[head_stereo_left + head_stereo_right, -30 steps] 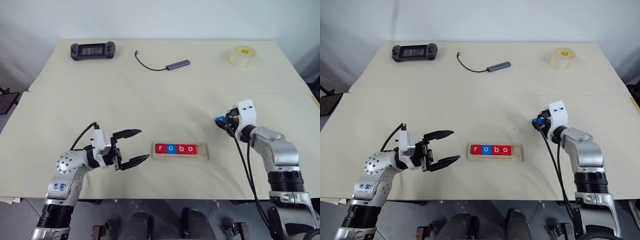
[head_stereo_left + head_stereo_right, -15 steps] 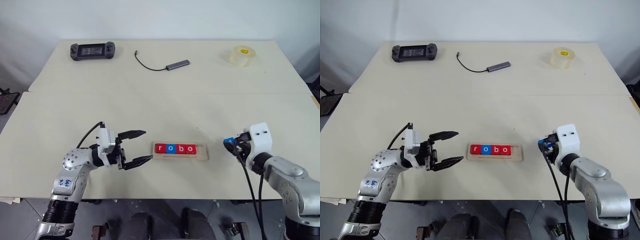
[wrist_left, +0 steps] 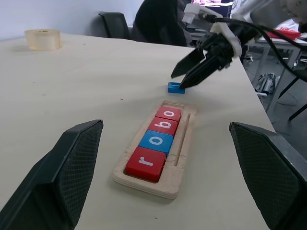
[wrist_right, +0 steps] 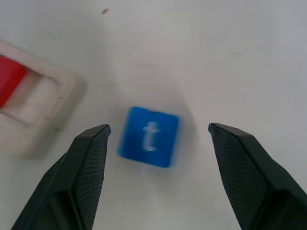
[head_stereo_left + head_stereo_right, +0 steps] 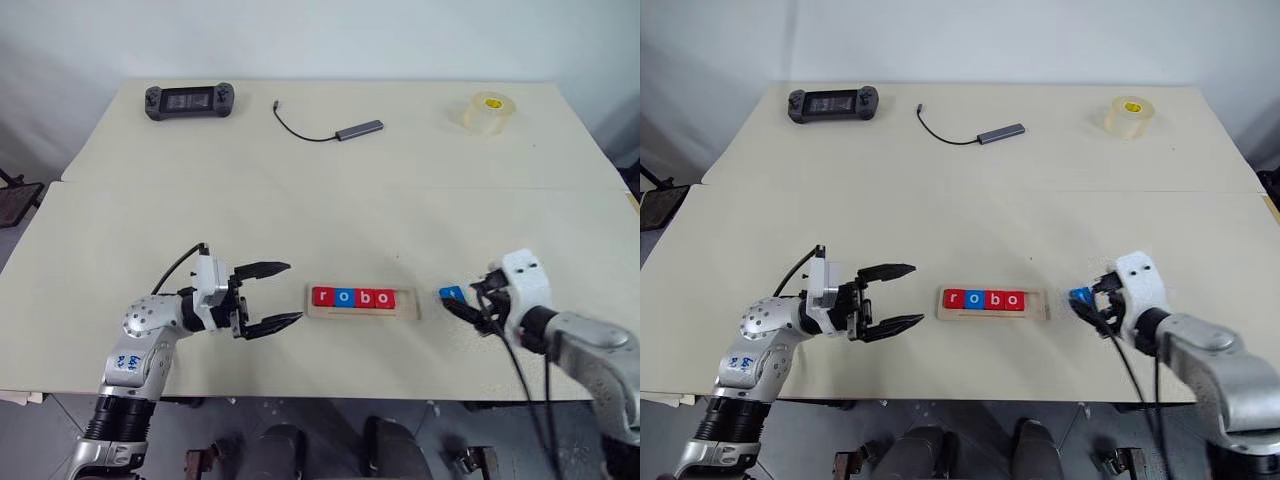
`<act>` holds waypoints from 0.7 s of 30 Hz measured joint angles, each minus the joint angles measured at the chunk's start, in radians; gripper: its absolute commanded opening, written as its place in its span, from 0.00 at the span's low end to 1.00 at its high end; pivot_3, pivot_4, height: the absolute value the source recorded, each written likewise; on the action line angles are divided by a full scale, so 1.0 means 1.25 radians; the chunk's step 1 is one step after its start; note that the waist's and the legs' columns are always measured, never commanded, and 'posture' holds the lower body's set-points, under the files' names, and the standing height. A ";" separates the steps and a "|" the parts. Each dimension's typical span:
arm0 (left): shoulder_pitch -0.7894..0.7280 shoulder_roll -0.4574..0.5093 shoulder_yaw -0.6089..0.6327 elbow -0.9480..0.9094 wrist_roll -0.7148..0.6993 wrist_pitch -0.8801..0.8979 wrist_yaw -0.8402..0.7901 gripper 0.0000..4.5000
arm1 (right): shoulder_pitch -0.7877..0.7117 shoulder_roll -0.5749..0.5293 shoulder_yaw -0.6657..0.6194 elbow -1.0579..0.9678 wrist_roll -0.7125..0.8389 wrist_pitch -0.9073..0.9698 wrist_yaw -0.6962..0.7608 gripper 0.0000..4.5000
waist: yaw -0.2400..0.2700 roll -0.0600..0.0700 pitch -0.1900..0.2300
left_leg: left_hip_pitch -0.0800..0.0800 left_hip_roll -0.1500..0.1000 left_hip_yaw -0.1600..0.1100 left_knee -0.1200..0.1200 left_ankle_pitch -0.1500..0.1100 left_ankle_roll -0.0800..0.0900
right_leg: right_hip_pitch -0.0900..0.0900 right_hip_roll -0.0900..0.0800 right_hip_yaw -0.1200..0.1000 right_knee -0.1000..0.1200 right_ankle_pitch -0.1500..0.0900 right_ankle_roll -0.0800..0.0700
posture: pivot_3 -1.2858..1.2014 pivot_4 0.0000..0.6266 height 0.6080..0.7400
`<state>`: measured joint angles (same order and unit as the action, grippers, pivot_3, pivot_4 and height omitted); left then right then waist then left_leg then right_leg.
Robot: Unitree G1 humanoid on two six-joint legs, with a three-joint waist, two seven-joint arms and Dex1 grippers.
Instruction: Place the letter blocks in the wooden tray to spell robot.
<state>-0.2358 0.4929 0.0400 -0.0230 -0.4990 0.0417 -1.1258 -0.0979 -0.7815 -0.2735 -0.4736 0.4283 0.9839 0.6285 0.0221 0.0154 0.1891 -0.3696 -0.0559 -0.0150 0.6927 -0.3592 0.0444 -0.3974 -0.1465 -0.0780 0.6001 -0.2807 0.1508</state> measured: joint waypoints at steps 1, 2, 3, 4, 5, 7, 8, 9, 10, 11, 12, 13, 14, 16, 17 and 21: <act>0.002 0.000 0.000 -0.001 0.000 0.000 0.000 1.00 | 0.003 -0.042 0.014 0.032 -0.010 -0.060 0.053 0.77 | 0.000 0.000 0.000 | 0.000 0.000 0.000 0.000 0.000 0.000 | 0.000 0.000 0.000 0.000 0.000 0.000 | 0.52 0.24 1.00; 0.005 0.001 0.001 -0.001 0.000 0.000 0.001 1.00 | 0.004 -0.093 0.037 0.073 -0.027 -0.135 0.117 0.77 | -0.001 0.000 0.000 | 0.000 0.000 0.001 0.000 0.000 0.000 | 0.000 0.000 0.000 0.000 0.000 0.000 | 0.52 0.24 1.00; 0.007 0.003 0.001 -0.002 0.000 -0.001 0.001 1.00 | 0.002 -0.129 0.057 0.111 -0.046 -0.204 0.170 0.77 | -0.001 0.000 0.000 | 0.000 0.000 0.001 0.000 0.000 0.000 | 0.000 0.000 0.000 0.000 0.000 0.000 | 0.52 0.24 1.00; 0.009 0.005 0.003 -0.002 0.000 -0.001 0.001 1.00 | -0.006 -0.172 0.089 0.168 -0.076 -0.300 0.237 0.77 | -0.001 -0.001 0.000 | 0.000 0.000 0.001 0.000 0.000 0.000 | 0.001 0.000 0.000 -0.001 0.000 0.000 | 0.52 0.24 1.00; 0.010 0.007 0.005 -0.003 0.000 -0.001 0.002 1.00 | -0.020 -0.190 0.115 0.208 -0.097 -0.365 0.280 0.77 | -0.001 -0.001 0.000 | 0.001 0.000 0.001 0.000 0.000 0.000 | 0.001 0.000 0.000 -0.001 0.000 0.000 | 0.52 0.24 1.00; 0.010 0.011 0.013 -0.005 0.000 -0.002 0.003 1.00 | -0.068 -0.207 0.175 0.304 -0.137 -0.484 0.365 0.77 | -0.003 -0.001 0.001 | 0.001 0.001 0.001 0.000 0.000 0.000 | 0.001 0.000 0.000 -0.001 0.000 0.000 | 0.52 0.24 1.00; 0.009 0.014 0.016 -0.007 0.000 -0.002 0.002 1.00 | -0.107 -0.209 0.206 0.365 -0.156 -0.537 0.409 0.77 | -0.006 -0.001 0.001 | 0.001 0.001 0.001 0.000 0.000 0.000 | 0.001 0.000 0.000 -0.001 0.000 0.001 | 0.52 0.24 1.00; 0.009 0.015 0.017 -0.009 0.000 -0.001 0.002 1.00 | -0.135 -0.209 0.224 0.407 -0.166 -0.571 0.437 0.77 | -0.008 -0.001 0.001 | 0.001 0.001 0.001 0.001 0.000 0.000 | 0.001 0.000 -0.001 -0.001 0.000 0.001 | 0.52 0.24 1.00; 0.011 0.017 0.017 -0.010 -0.001 0.000 0.000 1.00 | -0.171 -0.207 0.246 0.452 -0.178 -0.605 0.463 0.77 | -0.009 -0.001 0.001 | 0.001 0.001 0.001 0.001 0.000 0.000 | 0.001 0.000 -0.001 -0.002 0.000 0.001 | 0.52 0.24 1.00; 0.012 0.018 0.016 -0.014 -0.001 0.002 -0.002 1.00 | -0.201 -0.204 0.259 0.490 -0.190 -0.634 0.481 0.77 | -0.011 -0.001 0.001 | 0.000 0.001 0.000 0.001 0.000 0.000 | 0.001 0.000 -0.001 -0.002 0.000 0.001 | 0.52 0.24 1.00; 0.015 0.023 0.016 -0.020 -0.003 0.006 -0.004 1.00 | -0.237 -0.197 0.277 0.534 -0.206 -0.670 0.496 0.77 | -0.014 -0.001 0.001 | 0.000 0.001 0.000 0.001 0.000 0.000 | 0.002 0.000 -0.002 -0.002 0.000 0.001 | 0.52 0.24 1.00; 0.018 0.028 0.015 -0.029 -0.003 0.010 -0.008 1.00 | -0.277 -0.184 0.294 0.582 -0.226 -0.710 0.511 0.77 | -0.018 -0.001 0.001 | 0.000 0.001 0.000 0.001 0.000 0.000 | 0.002 0.000 -0.002 -0.003 0.000 0.001 | 0.52 0.24 1.00; 0.021 0.029 0.015 -0.039 -0.005 0.012 -0.010 1.00 | -0.310 -0.172 0.311 0.625 -0.243 -0.746 0.522 0.77 | -0.018 -0.001 0.001 | 0.000 0.001 -0.001 0.001 0.000 0.000 | 0.002 -0.001 -0.002 -0.003 0.000 0.001 | 0.52 0.24 1.00; 0.028 0.031 0.015 -0.050 -0.006 0.015 -0.010 1.00 | -0.367 -0.139 0.332 0.704 -0.265 -0.793 0.538 0.77 | -0.020 -0.001 0.001 | 0.000 0.001 -0.001 0.000 0.000 0.000 | 0.002 0.000 -0.002 -0.004 0.000 0.001 | 0.52 0.24 1.00; 0.035 0.031 0.015 -0.057 -0.006 0.019 -0.009 1.00 | -0.393 -0.127 0.339 0.740 -0.273 -0.819 0.550 0.77 | -0.020 -0.001 0.001 | 0.000 0.001 -0.001 0.000 0.000 0.000 | 0.002 0.000 -0.002 -0.004 0.000 0.001 | 0.52 0.24 1.00; 0.043 0.031 0.015 -0.071 -0.006 0.026 -0.007 1.00 | -0.433 -0.107 0.345 0.812 -0.285 -0.871 0.590 0.69 | -0.019 -0.001 0.001 | 0.000 0.002 -0.002 0.001 0.000 0.000 | 0.003 0.000 -0.004 -0.004 0.000 0.001 | 0.52 0.24 1.00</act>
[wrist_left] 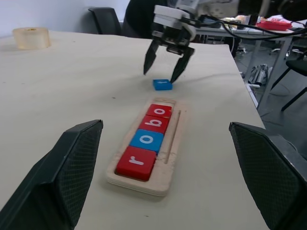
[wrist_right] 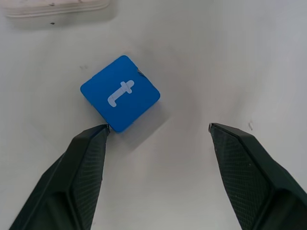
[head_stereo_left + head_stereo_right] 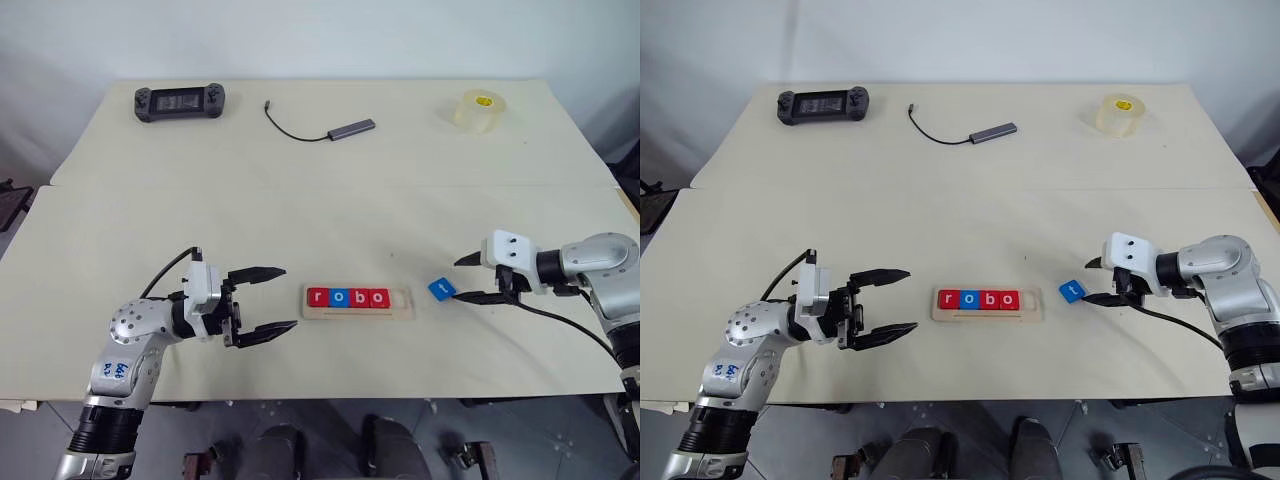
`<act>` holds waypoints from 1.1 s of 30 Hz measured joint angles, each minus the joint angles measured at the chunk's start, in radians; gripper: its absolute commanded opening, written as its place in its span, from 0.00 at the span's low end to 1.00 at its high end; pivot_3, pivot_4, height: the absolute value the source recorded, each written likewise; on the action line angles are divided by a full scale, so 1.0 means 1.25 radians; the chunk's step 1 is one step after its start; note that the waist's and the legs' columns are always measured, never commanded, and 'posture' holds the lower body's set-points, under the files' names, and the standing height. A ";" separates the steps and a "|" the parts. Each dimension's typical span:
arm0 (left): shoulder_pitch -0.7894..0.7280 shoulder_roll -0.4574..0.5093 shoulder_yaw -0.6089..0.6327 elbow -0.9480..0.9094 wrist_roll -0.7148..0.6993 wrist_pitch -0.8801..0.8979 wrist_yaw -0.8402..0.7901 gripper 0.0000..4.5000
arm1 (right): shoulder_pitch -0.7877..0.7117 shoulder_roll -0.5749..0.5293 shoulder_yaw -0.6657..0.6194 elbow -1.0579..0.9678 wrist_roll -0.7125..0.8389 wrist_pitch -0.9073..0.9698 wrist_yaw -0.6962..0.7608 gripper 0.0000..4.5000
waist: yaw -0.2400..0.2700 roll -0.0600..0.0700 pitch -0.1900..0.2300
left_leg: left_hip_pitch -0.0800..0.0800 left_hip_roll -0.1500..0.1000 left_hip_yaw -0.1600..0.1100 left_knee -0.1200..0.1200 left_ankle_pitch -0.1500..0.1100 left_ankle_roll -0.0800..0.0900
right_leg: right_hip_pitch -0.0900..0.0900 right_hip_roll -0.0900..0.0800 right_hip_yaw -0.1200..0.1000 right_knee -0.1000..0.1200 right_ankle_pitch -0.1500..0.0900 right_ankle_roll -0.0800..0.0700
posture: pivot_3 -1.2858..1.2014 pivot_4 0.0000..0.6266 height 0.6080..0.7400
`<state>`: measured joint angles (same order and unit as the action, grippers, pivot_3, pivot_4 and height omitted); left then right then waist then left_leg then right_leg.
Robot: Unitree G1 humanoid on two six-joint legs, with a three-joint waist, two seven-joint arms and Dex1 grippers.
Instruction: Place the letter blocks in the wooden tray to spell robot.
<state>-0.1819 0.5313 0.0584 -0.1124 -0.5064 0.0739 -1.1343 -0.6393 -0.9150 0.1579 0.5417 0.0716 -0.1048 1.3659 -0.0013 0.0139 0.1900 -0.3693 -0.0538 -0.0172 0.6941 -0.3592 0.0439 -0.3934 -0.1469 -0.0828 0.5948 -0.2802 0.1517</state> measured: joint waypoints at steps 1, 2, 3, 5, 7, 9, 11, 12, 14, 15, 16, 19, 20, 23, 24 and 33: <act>0.001 0.000 0.000 -0.001 0.000 0.001 0.002 1.00 | -0.008 0.010 0.000 0.011 0.001 -0.001 0.017 0.65 | -0.001 0.000 0.000 | 0.000 0.000 0.000 0.000 0.000 0.000 | 0.000 0.000 0.000 0.000 0.000 0.000 | 0.52 0.24 1.00; 0.001 0.000 0.000 -0.001 0.000 0.001 0.005 1.00 | -0.010 0.020 0.000 0.015 0.005 -0.002 0.029 0.57 | -0.001 0.000 0.000 | 0.000 0.000 0.000 0.000 0.000 0.000 | 0.000 0.000 0.000 0.000 0.000 0.000 | 0.52 0.24 1.00; 0.001 0.000 0.000 -0.002 0.000 0.001 0.007 1.00 | -0.014 0.029 0.000 0.022 0.006 -0.006 0.042 0.51 | -0.001 0.000 0.000 | 0.000 0.000 0.000 0.000 0.000 0.000 | 0.000 0.000 0.000 0.000 0.000 0.000 | 0.52 0.24 1.00; 0.001 0.000 0.000 -0.002 0.000 0.001 0.010 1.00 | -0.018 0.033 0.000 0.031 0.007 -0.018 0.061 0.35 | -0.001 0.000 0.000 | 0.000 0.000 0.000 0.000 0.000 0.000 | 0.000 0.000 0.000 0.000 0.000 0.000 | 0.52 0.24 1.00; 0.001 0.000 0.000 -0.002 0.000 0.001 0.012 1.00 | -0.019 0.035 0.000 0.034 0.006 -0.022 0.073 0.21 | -0.001 0.000 0.000 | 0.000 0.000 0.000 0.000 0.000 0.000 | 0.000 0.000 0.000 0.000 0.000 0.000 | 0.52 0.24 1.00; 0.001 0.000 0.000 -0.002 0.000 0.001 0.015 1.00 | -0.020 0.036 0.001 0.034 0.004 -0.025 0.082 0.21 | -0.001 0.000 0.000 | 0.000 0.000 0.000 0.000 0.000 0.000 | 0.000 0.000 0.000 0.000 0.000 0.000 | 0.52 0.24 1.00; 0.001 -0.001 0.000 -0.002 0.000 0.001 0.016 1.00 | -0.028 0.041 0.001 0.036 -0.004 -0.037 0.081 0.21 | -0.001 0.000 0.000 | 0.000 0.000 0.000 0.000 0.000 0.000 | 0.000 0.000 0.000 0.000 0.000 0.000 | 0.52 0.24 1.00; 0.001 -0.001 0.000 -0.002 0.000 0.001 0.016 1.00 | -0.034 0.046 0.001 0.036 -0.010 -0.043 0.080 0.21 | -0.001 0.000 0.000 | 0.000 0.000 0.000 0.000 0.000 0.000 | 0.000 0.000 0.000 0.000 0.000 0.000 | 0.52 0.24 1.00; 0.001 -0.003 0.000 -0.002 0.000 0.001 0.017 1.00 | -0.040 0.048 0.002 0.037 -0.019 -0.040 0.078 0.25 | -0.001 0.000 0.000 | 0.000 0.000 0.000 0.000 0.000 -0.001 | 0.000 0.000 0.000 0.000 0.000 0.000 | 0.52 0.24 1.00; 0.001 -0.003 0.000 -0.002 0.000 0.001 0.019 1.00 | -0.046 0.048 0.007 0.038 -0.025 -0.024 0.078 0.30 | 0.000 0.000 0.000 | 0.000 0.000 0.000 0.000 0.000 -0.001 | 0.000 0.000 0.000 0.000 0.000 0.000 | 0.52 0.24 1.00; 0.001 -0.004 0.000 -0.002 0.000 0.001 0.020 1.00 | -0.051 0.048 0.011 0.035 -0.027 -0.001 0.080 0.35 | 0.001 0.000 0.000 | 0.000 0.000 0.000 0.000 0.000 -0.001 | 0.000 0.000 0.000 0.000 0.000 0.000 | 0.52 0.24 1.00; 0.001 -0.004 0.000 -0.002 0.000 0.001 0.023 1.00 | -0.051 0.043 0.018 0.017 -0.026 0.035 0.102 0.56 | 0.002 0.000 0.000 | -0.001 0.000 0.000 0.000 0.000 -0.001 | 0.000 0.000 0.000 0.000 0.000 0.000 | 0.52 0.24 1.00; 0.001 -0.004 0.000 -0.002 0.000 0.000 0.023 1.00 | -0.049 0.040 0.021 0.008 -0.026 0.036 0.108 0.64 | 0.001 0.000 0.000 | -0.001 0.000 0.000 0.000 0.000 -0.001 | 0.000 0.000 0.000 0.000 0.000 0.000 | 0.52 0.24 1.00; 0.001 -0.004 0.000 -0.002 0.000 -0.001 0.024 1.00 | -0.050 0.039 0.024 0.003 -0.026 0.033 0.113 0.84 | 0.000 0.000 0.000 | 0.000 0.000 0.000 0.000 0.000 -0.001 | 0.000 0.000 0.000 0.000 0.000 0.000 | 0.52 0.24 1.00; 0.001 -0.004 0.000 -0.002 0.000 -0.001 0.024 1.00 | -0.051 0.039 0.025 0.003 -0.026 0.032 0.114 0.92 | 0.000 0.000 0.000 | 0.000 0.000 0.000 0.000 0.000 -0.001 | 0.000 0.000 0.000 0.000 0.000 0.000 | 0.52 0.24 1.00; 0.003 -0.007 0.001 -0.003 0.002 -0.008 0.039 1.00 | -0.157 0.089 0.069 0.137 -0.088 -0.193 0.117 1.00 | -0.002 0.000 0.000 | 0.000 0.000 0.000 0.000 0.000 -0.001 | -0.001 0.000 0.000 0.000 0.000 0.000 | 0.52 0.24 1.00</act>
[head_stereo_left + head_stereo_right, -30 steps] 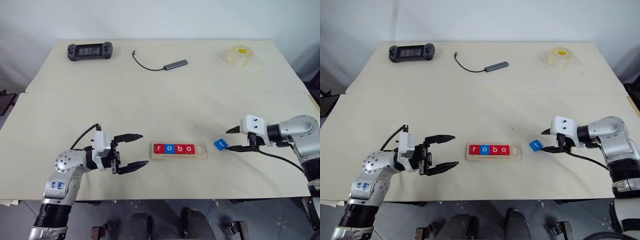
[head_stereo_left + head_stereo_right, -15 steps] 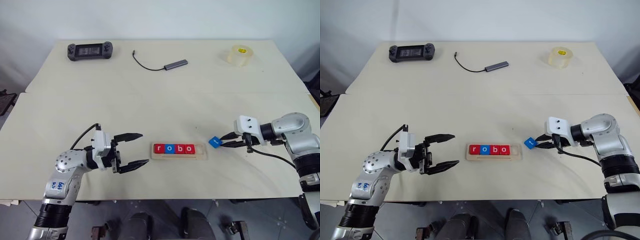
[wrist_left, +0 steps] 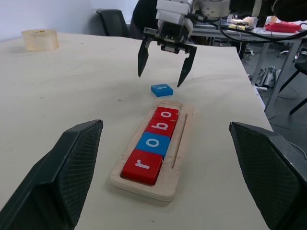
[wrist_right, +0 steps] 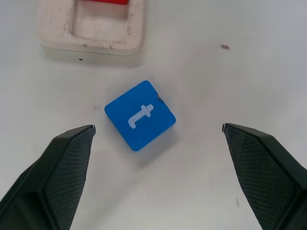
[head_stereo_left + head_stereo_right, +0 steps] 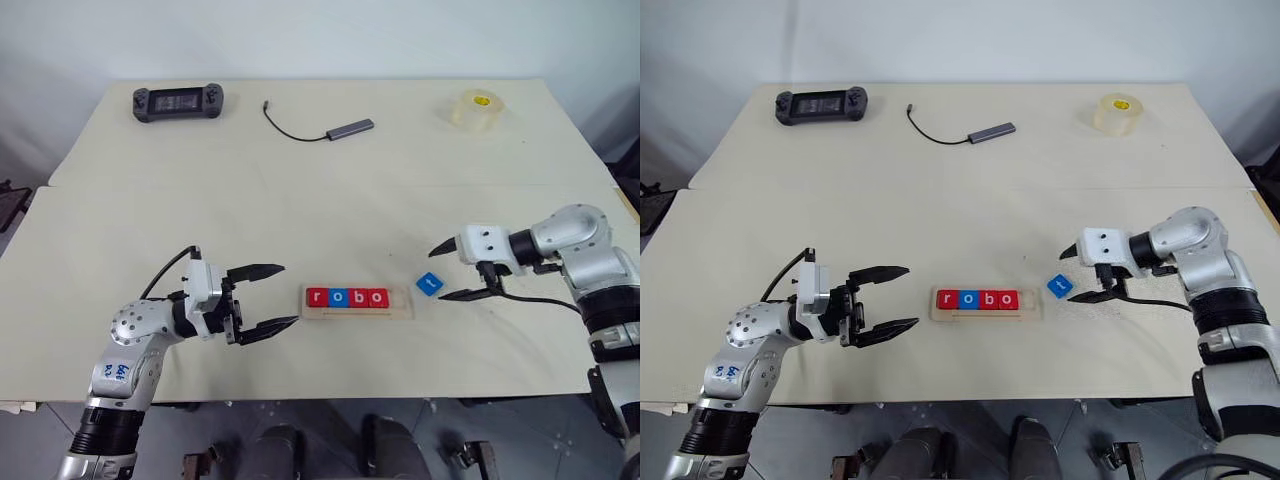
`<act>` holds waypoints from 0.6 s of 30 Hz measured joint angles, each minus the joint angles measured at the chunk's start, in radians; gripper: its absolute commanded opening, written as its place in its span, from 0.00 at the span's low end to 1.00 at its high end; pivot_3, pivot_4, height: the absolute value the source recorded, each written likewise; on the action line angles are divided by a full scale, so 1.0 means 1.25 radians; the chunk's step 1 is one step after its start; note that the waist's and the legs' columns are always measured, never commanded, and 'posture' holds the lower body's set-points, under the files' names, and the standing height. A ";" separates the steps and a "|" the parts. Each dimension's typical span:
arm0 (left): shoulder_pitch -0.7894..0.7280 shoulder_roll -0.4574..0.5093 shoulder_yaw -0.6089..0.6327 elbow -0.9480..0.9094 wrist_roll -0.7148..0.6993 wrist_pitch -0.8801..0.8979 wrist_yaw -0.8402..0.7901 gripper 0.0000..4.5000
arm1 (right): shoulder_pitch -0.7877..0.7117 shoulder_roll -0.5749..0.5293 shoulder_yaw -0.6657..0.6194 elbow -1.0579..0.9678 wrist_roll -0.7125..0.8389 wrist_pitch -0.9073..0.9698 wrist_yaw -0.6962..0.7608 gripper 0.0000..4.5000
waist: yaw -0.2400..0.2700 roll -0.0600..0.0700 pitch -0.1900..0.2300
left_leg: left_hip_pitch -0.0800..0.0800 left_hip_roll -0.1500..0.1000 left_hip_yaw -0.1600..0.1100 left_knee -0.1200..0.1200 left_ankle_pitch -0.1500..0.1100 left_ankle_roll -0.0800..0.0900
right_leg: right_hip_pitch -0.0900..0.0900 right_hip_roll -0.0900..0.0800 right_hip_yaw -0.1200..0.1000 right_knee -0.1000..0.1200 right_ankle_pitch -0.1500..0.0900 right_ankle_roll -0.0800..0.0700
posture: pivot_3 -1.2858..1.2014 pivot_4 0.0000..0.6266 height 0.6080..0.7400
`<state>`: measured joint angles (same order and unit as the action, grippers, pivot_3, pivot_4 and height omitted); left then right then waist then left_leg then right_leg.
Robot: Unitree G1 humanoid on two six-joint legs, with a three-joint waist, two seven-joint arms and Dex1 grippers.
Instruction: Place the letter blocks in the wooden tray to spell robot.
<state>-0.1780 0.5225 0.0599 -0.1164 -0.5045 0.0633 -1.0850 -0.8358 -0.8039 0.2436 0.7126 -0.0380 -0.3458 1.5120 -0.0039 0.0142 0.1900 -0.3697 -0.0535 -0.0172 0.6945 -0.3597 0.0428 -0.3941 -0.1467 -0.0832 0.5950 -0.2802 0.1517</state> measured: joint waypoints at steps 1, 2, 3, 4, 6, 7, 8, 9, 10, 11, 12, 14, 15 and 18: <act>0.005 0.000 0.001 -0.002 0.000 -0.001 0.002 1.00 | -0.016 0.005 0.010 0.018 -0.003 -0.022 0.004 1.00 | -0.001 0.000 0.000 | 0.000 0.000 0.000 0.000 0.000 0.000 | 0.000 0.000 0.000 0.000 0.000 0.000 | 0.52 0.24 1.00; 0.007 0.000 0.000 -0.004 0.000 -0.001 0.004 1.00 | -0.030 0.008 0.017 0.035 -0.006 -0.037 0.006 1.00 | -0.002 0.000 0.000 | 0.000 0.000 0.000 0.000 0.000 0.000 | 0.000 0.000 0.000 0.000 0.000 0.000 | 0.52 0.24 1.00; 0.009 0.000 0.001 -0.007 0.000 -0.001 0.006 1.00 | -0.043 0.013 0.021 0.051 -0.013 -0.049 0.009 1.00 | -0.002 0.000 0.000 | 0.000 0.000 0.000 0.000 0.000 0.000 | 0.000 0.000 0.000 0.000 0.000 0.000 | 0.52 0.24 1.00; 0.011 0.000 0.001 -0.012 0.000 -0.001 0.007 1.00 | -0.050 0.017 0.024 0.063 -0.015 -0.056 0.011 1.00 | -0.001 0.000 0.000 | 0.000 0.000 0.000 0.000 0.000 0.000 | 0.000 0.000 0.000 0.000 0.000 0.000 | 0.52 0.24 1.00; 0.016 0.000 0.001 -0.022 0.000 -0.001 0.011 1.00 | -0.073 0.027 0.036 0.096 -0.020 -0.069 0.017 1.00 | -0.002 0.000 0.000 | 0.000 0.000 0.000 0.000 0.000 0.000 | 0.000 0.000 0.000 0.000 0.000 0.000 | 0.52 0.24 1.00; 0.018 0.000 0.002 -0.023 0.000 -0.002 0.012 1.00 | -0.080 0.028 0.042 0.106 -0.023 -0.072 0.018 1.00 | -0.002 0.000 0.000 | 0.000 0.000 0.000 0.000 0.000 0.000 | 0.000 0.000 0.000 0.000 0.000 0.000 | 0.52 0.24 1.00; 0.020 0.000 0.002 -0.023 0.000 -0.002 0.014 1.00 | -0.088 0.030 0.049 0.118 -0.024 -0.072 0.020 0.96 | -0.002 0.000 0.000 | 0.000 0.000 0.000 0.000 0.000 0.000 | 0.000 0.000 0.000 0.000 0.000 0.000 | 0.52 0.24 1.00; 0.023 0.000 0.002 -0.023 0.000 -0.003 0.018 1.00 | -0.101 0.030 0.065 0.132 -0.023 -0.070 0.021 0.91 | -0.002 0.000 0.000 | 0.000 0.000 0.000 0.000 0.000 0.000 | 0.000 0.000 0.000 0.000 0.000 0.000 | 0.52 0.24 1.00; 0.024 0.000 0.002 -0.023 0.000 -0.003 0.020 1.00 | -0.109 0.030 0.081 0.139 -0.022 -0.069 0.022 0.88 | -0.002 0.000 0.000 | 0.000 0.000 0.000 0.000 0.000 0.000 | 0.000 0.000 0.000 0.000 0.000 0.000 | 0.52 0.24 1.00; 0.024 0.000 0.002 -0.024 0.000 -0.003 0.022 1.00 | -0.113 0.029 0.093 0.143 -0.017 -0.068 0.022 0.80 | -0.002 0.000 0.000 | 0.001 0.000 -0.001 0.001 0.000 0.000 | 0.001 0.000 0.000 0.000 0.000 0.000 | 0.52 0.24 1.00; 0.025 0.000 0.002 -0.025 0.000 -0.003 0.023 1.00 | -0.115 0.024 0.113 0.143 -0.006 -0.062 0.023 0.73 | -0.002 0.000 0.000 | 0.001 0.000 -0.001 0.001 0.000 0.000 | 0.001 0.000 0.000 0.000 0.000 0.000 | 0.52 0.24 1.00; 0.025 0.000 0.002 -0.028 0.000 -0.005 0.027 1.00 | -0.118 0.013 0.144 0.142 0.017 -0.046 0.023 0.59 | -0.001 0.000 0.000 | 0.001 0.000 -0.001 0.002 0.000 0.000 | 0.002 0.000 0.000 0.001 0.000 0.000 | 0.52 0.24 1.00; 0.025 0.000 0.002 -0.028 0.000 -0.006 0.029 1.00 | -0.118 0.007 0.162 0.137 0.031 -0.036 0.023 0.51 | -0.001 0.000 0.000 | 0.001 0.000 -0.001 0.003 0.000 0.000 | 0.002 0.000 0.000 0.001 0.000 0.000 | 0.52 0.24 1.00; 0.025 0.001 0.002 -0.028 0.000 -0.008 0.031 1.00 | -0.118 -0.013 0.200 0.115 0.059 -0.016 0.022 0.32 | 0.000 0.000 0.000 | 0.001 0.000 -0.001 0.004 0.000 0.000 | 0.002 -0.001 0.000 0.000 0.000 0.000 | 0.52 0.24 1.00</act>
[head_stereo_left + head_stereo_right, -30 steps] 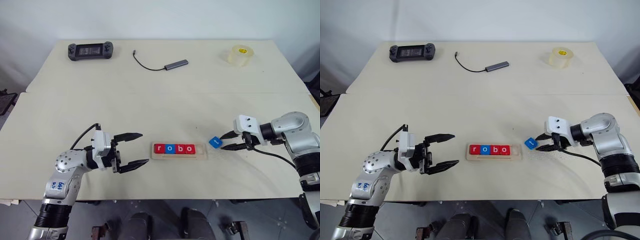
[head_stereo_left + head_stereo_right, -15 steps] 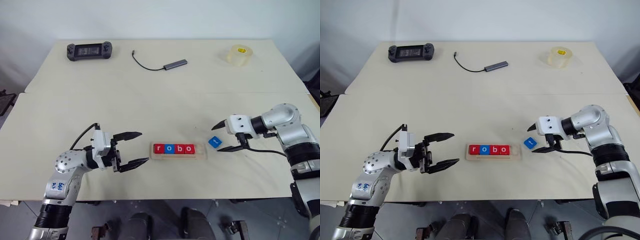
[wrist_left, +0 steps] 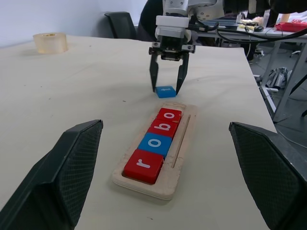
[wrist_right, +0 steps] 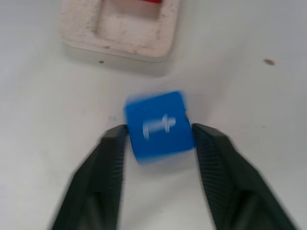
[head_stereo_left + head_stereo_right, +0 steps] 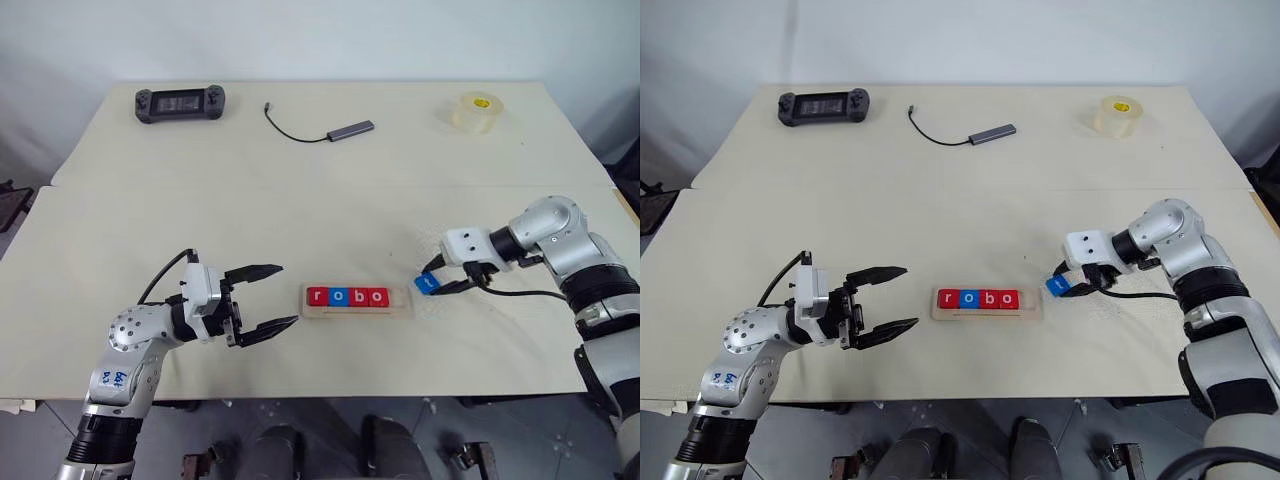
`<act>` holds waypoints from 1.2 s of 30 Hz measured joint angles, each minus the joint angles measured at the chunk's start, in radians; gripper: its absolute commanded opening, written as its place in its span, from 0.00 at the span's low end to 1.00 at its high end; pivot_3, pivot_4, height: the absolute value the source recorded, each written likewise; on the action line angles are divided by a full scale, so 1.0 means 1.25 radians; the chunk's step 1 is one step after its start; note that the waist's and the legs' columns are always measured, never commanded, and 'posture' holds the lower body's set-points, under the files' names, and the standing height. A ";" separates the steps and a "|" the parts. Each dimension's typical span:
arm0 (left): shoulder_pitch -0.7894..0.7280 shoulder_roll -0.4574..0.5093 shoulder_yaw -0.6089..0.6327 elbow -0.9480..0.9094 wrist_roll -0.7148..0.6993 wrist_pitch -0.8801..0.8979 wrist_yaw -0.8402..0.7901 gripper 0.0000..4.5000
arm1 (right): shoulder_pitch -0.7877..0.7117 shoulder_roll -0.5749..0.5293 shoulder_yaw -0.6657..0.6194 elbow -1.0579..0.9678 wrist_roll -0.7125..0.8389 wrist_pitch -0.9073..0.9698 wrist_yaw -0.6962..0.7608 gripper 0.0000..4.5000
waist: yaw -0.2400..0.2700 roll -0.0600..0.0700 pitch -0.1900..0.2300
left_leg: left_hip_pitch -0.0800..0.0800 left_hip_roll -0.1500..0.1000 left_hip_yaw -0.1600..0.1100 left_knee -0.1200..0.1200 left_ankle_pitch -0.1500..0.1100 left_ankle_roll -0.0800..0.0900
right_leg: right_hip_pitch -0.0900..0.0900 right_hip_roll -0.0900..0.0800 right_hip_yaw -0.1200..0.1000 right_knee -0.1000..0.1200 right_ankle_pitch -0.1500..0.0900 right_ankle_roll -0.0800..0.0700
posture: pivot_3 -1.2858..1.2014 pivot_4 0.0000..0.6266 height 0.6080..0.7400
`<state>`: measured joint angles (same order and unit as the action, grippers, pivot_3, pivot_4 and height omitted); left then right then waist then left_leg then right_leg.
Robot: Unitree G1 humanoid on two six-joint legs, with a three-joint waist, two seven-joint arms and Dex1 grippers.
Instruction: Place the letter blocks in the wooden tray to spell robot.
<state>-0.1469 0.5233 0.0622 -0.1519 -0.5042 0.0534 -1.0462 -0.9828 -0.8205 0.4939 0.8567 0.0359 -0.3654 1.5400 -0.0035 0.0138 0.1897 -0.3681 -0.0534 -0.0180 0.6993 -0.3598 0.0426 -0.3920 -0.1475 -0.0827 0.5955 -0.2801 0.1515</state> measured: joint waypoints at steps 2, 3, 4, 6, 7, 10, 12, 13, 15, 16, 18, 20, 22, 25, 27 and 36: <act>0.000 0.000 0.000 0.000 0.000 -0.001 0.001 1.00 | 0.013 -0.020 0.010 -0.026 0.021 0.027 0.000 0.33 | 0.004 0.000 0.000 | 0.000 0.000 -0.001 0.000 0.000 0.000 | 0.000 0.000 0.000 0.000 0.000 0.000 | 0.52 0.24 1.00; 0.000 0.000 0.000 0.000 0.000 -0.001 0.001 1.00 | 0.021 -0.030 0.011 -0.039 0.035 0.043 0.000 0.33 | 0.004 0.000 0.000 | -0.001 0.000 -0.001 0.000 0.000 0.000 | -0.001 0.000 0.000 0.000 0.000 0.000 | 0.52 0.24 1.00; 0.000 0.000 0.000 0.000 0.000 -0.001 0.002 1.00 | 0.030 -0.039 0.010 -0.055 0.044 0.058 -0.001 0.33 | 0.003 0.000 0.000 | -0.001 0.000 -0.001 -0.001 0.000 0.000 | -0.001 0.000 -0.001 0.001 0.000 0.000 | 0.52 0.24 1.00; 0.000 0.000 0.000 0.000 0.000 -0.001 0.002 1.00 | 0.047 -0.050 0.004 -0.083 0.054 0.078 -0.001 0.33 | 0.001 0.000 0.000 | -0.001 0.000 0.000 -0.002 0.000 0.000 | -0.001 0.000 0.000 0.001 0.000 0.000 | 0.52 0.24 1.00; -0.002 0.000 -0.002 -0.001 0.000 -0.001 0.002 1.00 | 0.069 -0.058 -0.013 -0.117 0.059 0.103 -0.002 0.33 | 0.002 0.000 0.000 | -0.001 0.000 -0.001 -0.002 0.000 0.000 | -0.002 0.000 -0.001 0.001 0.000 0.000 | 0.52 0.24 1.00; -0.003 -0.001 -0.002 0.000 0.000 -0.001 0.002 1.00 | 0.134 -0.070 -0.063 -0.210 0.089 0.191 -0.007 0.33 | 0.002 0.000 0.000 | -0.002 0.000 -0.001 -0.003 0.000 0.000 | -0.002 0.000 -0.002 0.000 0.000 0.000 | 0.52 0.24 1.00; -0.003 -0.001 -0.003 0.000 0.000 -0.001 0.002 1.00 | 0.183 -0.082 -0.090 -0.286 0.106 0.251 -0.009 0.33 | 0.003 0.000 0.000 | -0.002 0.000 -0.001 -0.002 0.000 0.000 | -0.002 0.000 -0.002 0.000 0.000 0.000 | 0.52 0.24 1.00; -0.004 -0.002 -0.004 0.000 0.000 -0.001 0.001 1.00 | 0.207 -0.093 -0.105 -0.329 0.114 0.284 -0.012 0.33 | 0.004 0.001 0.000 | -0.003 0.000 -0.001 -0.002 0.000 0.000 | -0.002 0.000 -0.002 0.000 0.000 0.000 | 0.52 0.24 1.00; -0.004 -0.001 -0.003 0.001 0.000 -0.001 -0.001 1.00 | 0.250 -0.115 -0.140 -0.427 0.135 0.362 -0.021 0.33 | 0.005 0.001 0.000 | -0.003 0.000 -0.001 -0.002 0.000 0.000 | -0.002 0.000 -0.002 0.000 0.000 0.000 | 0.52 0.24 1.00; -0.004 -0.001 -0.003 0.001 0.000 -0.001 -0.002 1.00 | 0.265 -0.122 -0.160 -0.477 0.148 0.405 -0.029 0.33 | 0.005 0.001 0.000 | -0.003 0.000 -0.001 -0.002 0.000 0.000 | -0.002 0.000 -0.002 0.000 0.000 0.000 | 0.52 0.24 1.00; -0.004 -0.001 -0.004 0.001 0.000 -0.001 -0.008 1.00 | 0.282 -0.123 -0.187 -0.559 0.162 0.474 -0.047 0.33 | 0.005 0.001 0.000 | -0.002 0.000 -0.001 -0.002 0.000 -0.001 | -0.002 0.000 -0.002 0.000 0.000 0.000 | 0.52 0.24 1.00; -0.006 -0.001 -0.005 0.001 -0.001 0.000 -0.017 1.00 | 0.294 -0.122 -0.195 -0.616 0.170 0.528 -0.066 0.33 | 0.004 0.001 0.000 | -0.002 0.001 -0.001 -0.002 -0.001 -0.001 | -0.002 0.000 -0.001 0.000 0.000 0.000 | 0.52 0.24 1.00; -0.007 0.000 -0.005 0.001 -0.001 0.001 -0.025 1.00 | 0.298 -0.116 -0.197 -0.653 0.173 0.575 -0.084 0.33 | 0.004 0.001 0.000 | -0.002 0.000 0.000 -0.002 -0.001 -0.001 | -0.002 0.000 -0.001 0.000 0.000 0.000 | 0.52 0.24 1.00; -0.010 0.000 -0.005 0.001 -0.001 0.004 -0.031 1.00 | 0.298 -0.109 -0.196 -0.686 0.165 0.612 -0.112 0.33 | 0.005 0.001 0.000 | -0.002 0.000 0.000 -0.002 -0.001 -0.001 | -0.002 0.000 -0.001 0.000 0.000 0.000 | 0.52 0.24 1.00; -0.010 0.000 -0.005 0.001 -0.001 0.006 -0.031 1.00 | 0.302 -0.101 -0.192 -0.693 0.155 0.619 -0.126 0.33 | 0.007 0.001 0.000 | -0.002 0.000 -0.001 -0.002 -0.001 -0.001 | -0.002 0.000 -0.001 0.000 0.000 0.000 | 0.52 0.24 1.00; -0.001 0.000 -0.005 -0.003 -0.001 0.015 -0.030 1.00 | 0.307 -0.072 -0.179 -0.686 0.113 0.621 -0.152 0.33 | 0.007 0.001 0.000 | -0.002 0.000 0.000 -0.002 0.000 -0.001 | -0.002 0.000 -0.001 0.000 0.000 0.000 | 0.52 0.24 1.00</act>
<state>-0.1478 0.5227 0.0556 -0.1550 -0.5053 0.0725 -1.0840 -0.5987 -0.9105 0.2706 -0.0004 0.1767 0.4112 1.3496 0.0050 0.0146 0.1902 -0.3708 -0.0534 -0.0185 0.6968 -0.3604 0.0417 -0.3943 -0.1475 -0.0842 0.5959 -0.2804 0.1511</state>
